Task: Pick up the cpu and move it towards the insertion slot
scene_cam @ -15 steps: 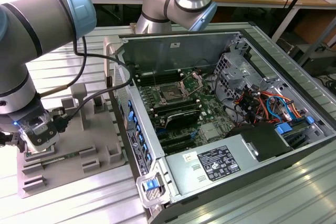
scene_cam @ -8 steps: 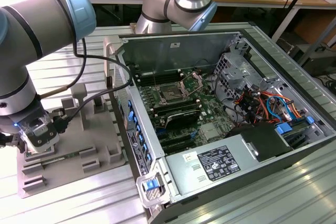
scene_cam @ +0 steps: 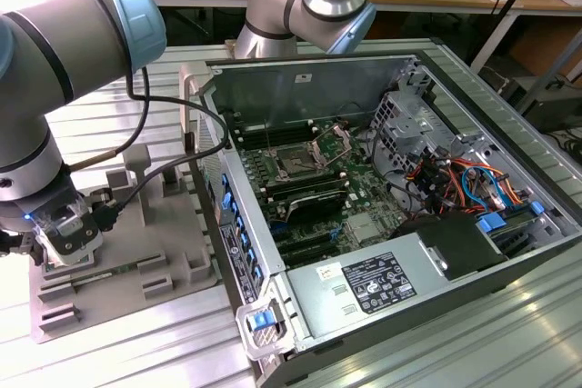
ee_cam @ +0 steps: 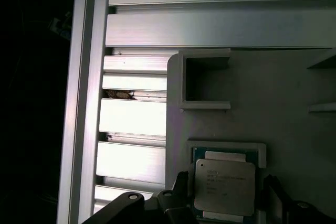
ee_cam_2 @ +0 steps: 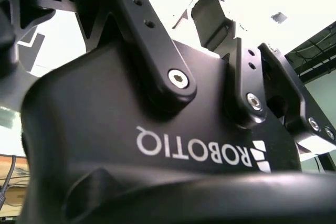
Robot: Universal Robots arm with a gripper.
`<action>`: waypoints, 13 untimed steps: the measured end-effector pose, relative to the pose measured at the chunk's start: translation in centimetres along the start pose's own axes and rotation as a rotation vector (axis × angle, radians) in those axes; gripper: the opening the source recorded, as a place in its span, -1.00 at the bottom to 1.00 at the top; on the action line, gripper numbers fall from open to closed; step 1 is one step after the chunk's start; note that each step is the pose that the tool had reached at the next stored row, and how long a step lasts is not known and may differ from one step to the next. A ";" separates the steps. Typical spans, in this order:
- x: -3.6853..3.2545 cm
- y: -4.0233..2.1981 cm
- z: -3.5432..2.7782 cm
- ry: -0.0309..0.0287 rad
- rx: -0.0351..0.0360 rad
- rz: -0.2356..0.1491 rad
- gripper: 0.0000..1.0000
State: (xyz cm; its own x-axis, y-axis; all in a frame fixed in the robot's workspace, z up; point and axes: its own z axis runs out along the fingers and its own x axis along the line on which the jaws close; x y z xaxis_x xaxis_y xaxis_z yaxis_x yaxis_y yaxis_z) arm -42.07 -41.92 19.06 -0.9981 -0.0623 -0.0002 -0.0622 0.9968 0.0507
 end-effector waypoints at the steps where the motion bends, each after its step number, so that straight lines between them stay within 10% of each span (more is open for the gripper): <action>1: 0.00 0.00 0.00 0.0000 0.0000 0.000 0.33; 13: 0.00 0.00 0.02 0.0000 0.0000 0.000 0.09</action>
State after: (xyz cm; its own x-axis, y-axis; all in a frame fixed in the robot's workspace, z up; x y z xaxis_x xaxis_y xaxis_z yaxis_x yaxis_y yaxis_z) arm -42.07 -41.92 19.03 -0.9981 -0.0623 -0.0002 -0.0622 0.9968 0.0508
